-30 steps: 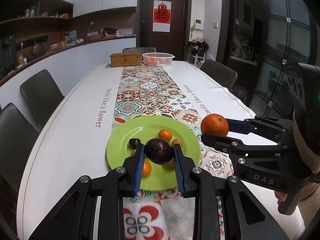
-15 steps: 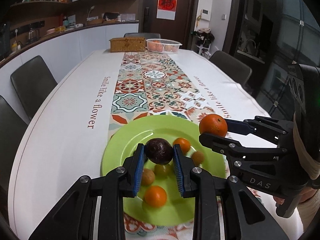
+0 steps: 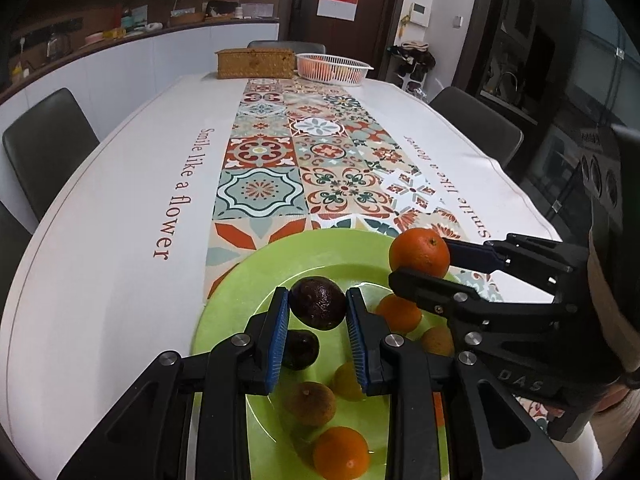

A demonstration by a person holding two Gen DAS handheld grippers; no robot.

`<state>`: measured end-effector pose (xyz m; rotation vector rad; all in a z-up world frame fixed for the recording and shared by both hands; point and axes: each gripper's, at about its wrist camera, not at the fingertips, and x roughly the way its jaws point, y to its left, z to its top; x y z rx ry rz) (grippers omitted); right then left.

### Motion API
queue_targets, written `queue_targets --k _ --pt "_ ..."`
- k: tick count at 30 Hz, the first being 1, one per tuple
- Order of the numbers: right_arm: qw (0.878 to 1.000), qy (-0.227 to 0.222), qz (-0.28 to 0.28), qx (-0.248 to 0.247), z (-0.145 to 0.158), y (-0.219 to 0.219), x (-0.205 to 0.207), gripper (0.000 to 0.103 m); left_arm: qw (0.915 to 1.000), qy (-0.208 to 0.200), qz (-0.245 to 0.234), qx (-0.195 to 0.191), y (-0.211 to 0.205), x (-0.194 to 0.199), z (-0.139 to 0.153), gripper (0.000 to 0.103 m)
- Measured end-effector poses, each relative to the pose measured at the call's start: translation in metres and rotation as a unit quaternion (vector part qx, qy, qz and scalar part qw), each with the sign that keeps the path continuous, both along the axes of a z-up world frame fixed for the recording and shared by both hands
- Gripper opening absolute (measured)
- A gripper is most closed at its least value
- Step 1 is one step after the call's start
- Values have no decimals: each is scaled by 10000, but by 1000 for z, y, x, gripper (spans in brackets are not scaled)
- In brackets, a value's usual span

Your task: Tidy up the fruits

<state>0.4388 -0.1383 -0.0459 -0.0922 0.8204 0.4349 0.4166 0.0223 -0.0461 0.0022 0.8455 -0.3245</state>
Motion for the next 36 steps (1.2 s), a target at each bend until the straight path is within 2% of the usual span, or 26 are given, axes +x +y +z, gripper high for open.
queue_targets --k 2,6,7,14,16,18,22,28,33,36 --pt "10000 27 -11 80 -2 -1 2 42 10000 -11 -39 4 -1 0 -2 29" --pt "9999 51 29 86 -7 0 2 42 9997 -218 -2 90 3 -7 3 45" --pt "9999 48 44 88 -8 0 1 42 9995 -268 34 154 4 -9 5 47" --pt "9998 -67 52 177 -4 -1 -10 45 9976 -463 311 400 13 -28 16 48" --pt "9997 -183 83 139 1 0 -17 50 9968 -524 437 406 14 -37 21 50" --pt "9996 -250 114 116 7 1 -24 50 9962 -569 558 363 16 -44 26 54" --pt "9988 -468 81 115 26 -2 -47 51 9944 -683 706 382 17 -67 40 55" --pt "9958 -859 -300 123 60 -17 -92 65 9900 -1045 776 551 13 -114 71 65" --pt "9914 -1167 -583 129 83 -27 -138 75 9816 -1500 898 770 8 -157 97 89" --pt "9883 -1314 -753 155 97 -34 -167 81 9763 -1683 1030 888 6 -181 108 92"
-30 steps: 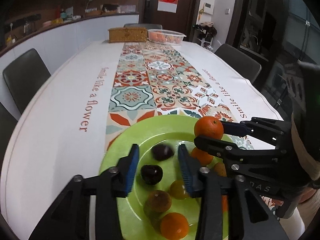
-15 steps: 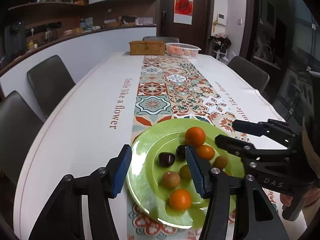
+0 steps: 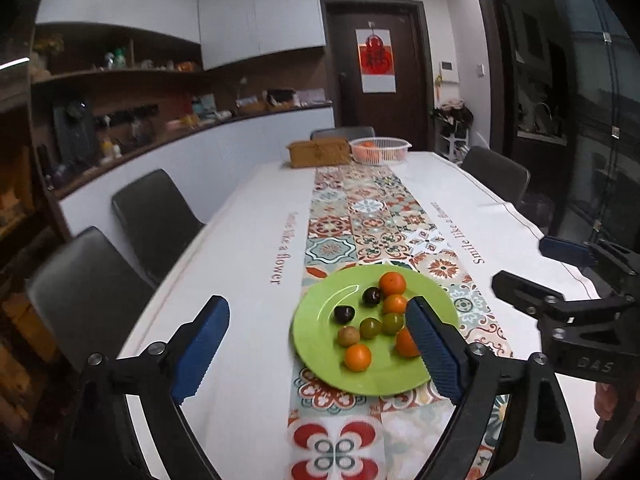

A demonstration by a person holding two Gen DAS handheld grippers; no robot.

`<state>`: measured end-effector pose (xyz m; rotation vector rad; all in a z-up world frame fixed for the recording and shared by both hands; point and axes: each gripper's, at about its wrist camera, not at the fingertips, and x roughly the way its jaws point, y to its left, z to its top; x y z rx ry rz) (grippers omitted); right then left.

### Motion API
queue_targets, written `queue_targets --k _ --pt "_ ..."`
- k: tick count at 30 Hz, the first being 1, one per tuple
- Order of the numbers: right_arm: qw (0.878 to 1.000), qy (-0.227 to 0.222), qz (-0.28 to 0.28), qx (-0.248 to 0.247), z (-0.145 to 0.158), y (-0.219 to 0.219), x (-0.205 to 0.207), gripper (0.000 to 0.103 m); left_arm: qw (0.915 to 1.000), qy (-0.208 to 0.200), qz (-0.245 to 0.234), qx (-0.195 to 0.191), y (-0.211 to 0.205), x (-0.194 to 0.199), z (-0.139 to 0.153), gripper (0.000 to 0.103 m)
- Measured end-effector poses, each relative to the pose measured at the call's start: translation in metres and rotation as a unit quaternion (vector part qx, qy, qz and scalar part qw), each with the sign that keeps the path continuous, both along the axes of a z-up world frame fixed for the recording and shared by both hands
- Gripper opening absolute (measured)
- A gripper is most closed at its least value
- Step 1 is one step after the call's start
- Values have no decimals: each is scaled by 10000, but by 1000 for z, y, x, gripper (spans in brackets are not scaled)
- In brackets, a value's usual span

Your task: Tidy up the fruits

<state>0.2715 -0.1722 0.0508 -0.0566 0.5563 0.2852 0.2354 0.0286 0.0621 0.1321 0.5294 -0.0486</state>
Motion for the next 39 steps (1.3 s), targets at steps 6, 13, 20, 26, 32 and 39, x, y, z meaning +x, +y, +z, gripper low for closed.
queue_targets --k 6,13,20,26,32,39 --pt "9997 -183 -153 3 18 -10 -46 85 9999 -123 -24 -104 -5 -48 14 98" --pt "9989 -364 -289 -26 29 -19 -98 91 9995 -80 -79 -286 -8 -97 17 103" --pt "9982 -413 -414 -103 27 -25 -138 93 9995 -105 -71 -290 -12 -132 16 103" --pt "9982 -377 -463 -63 23 -28 -160 93 9995 -180 -24 -263 -13 -152 17 103" --pt "9983 -338 -477 -17 21 -31 -174 93 9994 -202 -8 -267 -14 -165 19 103" --pt "9981 -346 -514 48 21 -37 -187 93 9993 -262 -35 -271 -19 -179 21 103"
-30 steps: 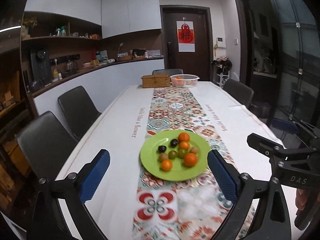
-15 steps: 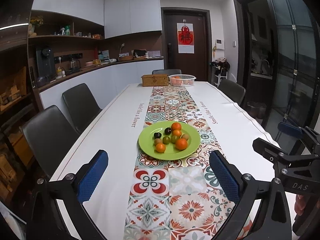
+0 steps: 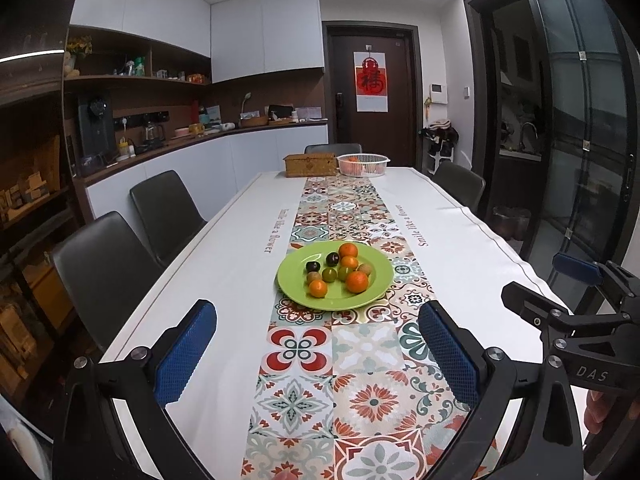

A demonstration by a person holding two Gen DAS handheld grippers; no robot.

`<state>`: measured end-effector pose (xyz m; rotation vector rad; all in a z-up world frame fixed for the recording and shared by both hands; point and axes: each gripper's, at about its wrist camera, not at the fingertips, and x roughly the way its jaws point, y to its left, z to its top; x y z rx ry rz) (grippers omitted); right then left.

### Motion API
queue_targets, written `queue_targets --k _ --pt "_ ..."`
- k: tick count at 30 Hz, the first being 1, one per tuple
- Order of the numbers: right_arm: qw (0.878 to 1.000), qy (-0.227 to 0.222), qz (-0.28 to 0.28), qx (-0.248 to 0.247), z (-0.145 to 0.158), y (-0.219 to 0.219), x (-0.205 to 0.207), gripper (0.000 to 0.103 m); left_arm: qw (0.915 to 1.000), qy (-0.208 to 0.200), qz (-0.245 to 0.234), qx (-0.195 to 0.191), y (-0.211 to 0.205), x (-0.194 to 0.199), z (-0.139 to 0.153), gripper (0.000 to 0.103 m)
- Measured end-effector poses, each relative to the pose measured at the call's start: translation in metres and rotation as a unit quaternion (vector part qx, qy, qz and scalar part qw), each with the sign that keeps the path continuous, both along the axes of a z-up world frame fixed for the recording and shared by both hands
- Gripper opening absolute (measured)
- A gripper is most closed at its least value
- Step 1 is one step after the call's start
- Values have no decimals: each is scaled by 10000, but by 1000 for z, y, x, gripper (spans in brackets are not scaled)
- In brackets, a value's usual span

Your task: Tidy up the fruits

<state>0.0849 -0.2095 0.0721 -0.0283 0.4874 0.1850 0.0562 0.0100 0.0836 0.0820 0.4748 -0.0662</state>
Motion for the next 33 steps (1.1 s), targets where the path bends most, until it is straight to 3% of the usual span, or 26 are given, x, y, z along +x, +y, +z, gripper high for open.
queue_targets --k 33 --pt "9999 -42 -127 -89 1 -14 -34 93 9998 -35 -173 -15 -14 -25 -3 103"
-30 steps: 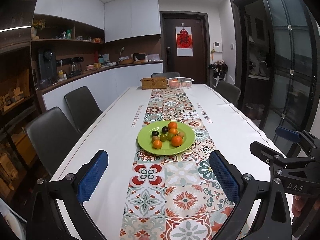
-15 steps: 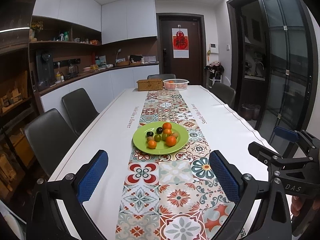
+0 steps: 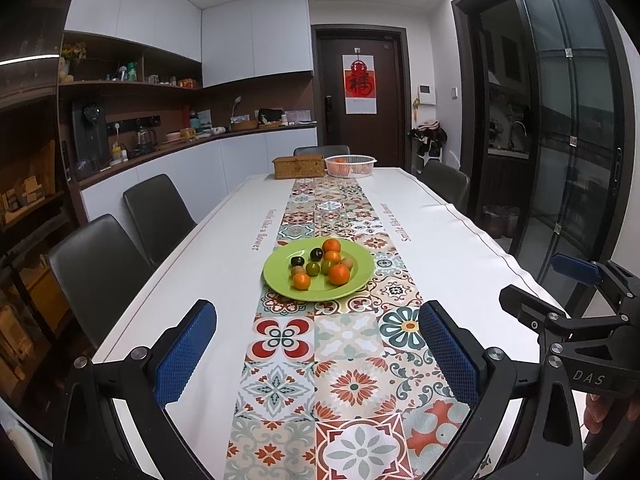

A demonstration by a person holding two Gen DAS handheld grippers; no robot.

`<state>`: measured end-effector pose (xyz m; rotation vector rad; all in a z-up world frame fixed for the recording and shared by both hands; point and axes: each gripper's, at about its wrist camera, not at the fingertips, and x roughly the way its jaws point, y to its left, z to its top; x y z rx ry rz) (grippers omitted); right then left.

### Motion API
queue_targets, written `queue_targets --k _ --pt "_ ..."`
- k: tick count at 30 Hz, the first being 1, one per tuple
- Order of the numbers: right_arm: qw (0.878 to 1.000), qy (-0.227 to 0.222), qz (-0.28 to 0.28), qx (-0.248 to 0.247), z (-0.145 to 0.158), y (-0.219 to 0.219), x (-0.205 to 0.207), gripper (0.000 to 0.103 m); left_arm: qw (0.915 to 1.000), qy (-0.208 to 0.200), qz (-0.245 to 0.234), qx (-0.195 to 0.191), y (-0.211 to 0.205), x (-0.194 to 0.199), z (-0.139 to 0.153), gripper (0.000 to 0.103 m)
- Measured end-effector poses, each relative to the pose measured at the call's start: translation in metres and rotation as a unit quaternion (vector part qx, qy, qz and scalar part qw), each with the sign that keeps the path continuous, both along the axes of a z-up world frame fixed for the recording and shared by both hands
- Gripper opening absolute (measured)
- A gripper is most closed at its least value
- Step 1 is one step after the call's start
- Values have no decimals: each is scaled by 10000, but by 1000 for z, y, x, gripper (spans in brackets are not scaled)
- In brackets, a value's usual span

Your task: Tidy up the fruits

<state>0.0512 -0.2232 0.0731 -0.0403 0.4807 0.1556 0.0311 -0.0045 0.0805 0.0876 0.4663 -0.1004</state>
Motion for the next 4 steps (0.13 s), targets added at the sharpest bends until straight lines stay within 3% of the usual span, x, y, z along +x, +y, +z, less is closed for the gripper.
queue_targets --k 4 --pt "10000 18 -33 -15 -2 -2 -1 93 10000 22 -4 24 -1 0 -3 103"
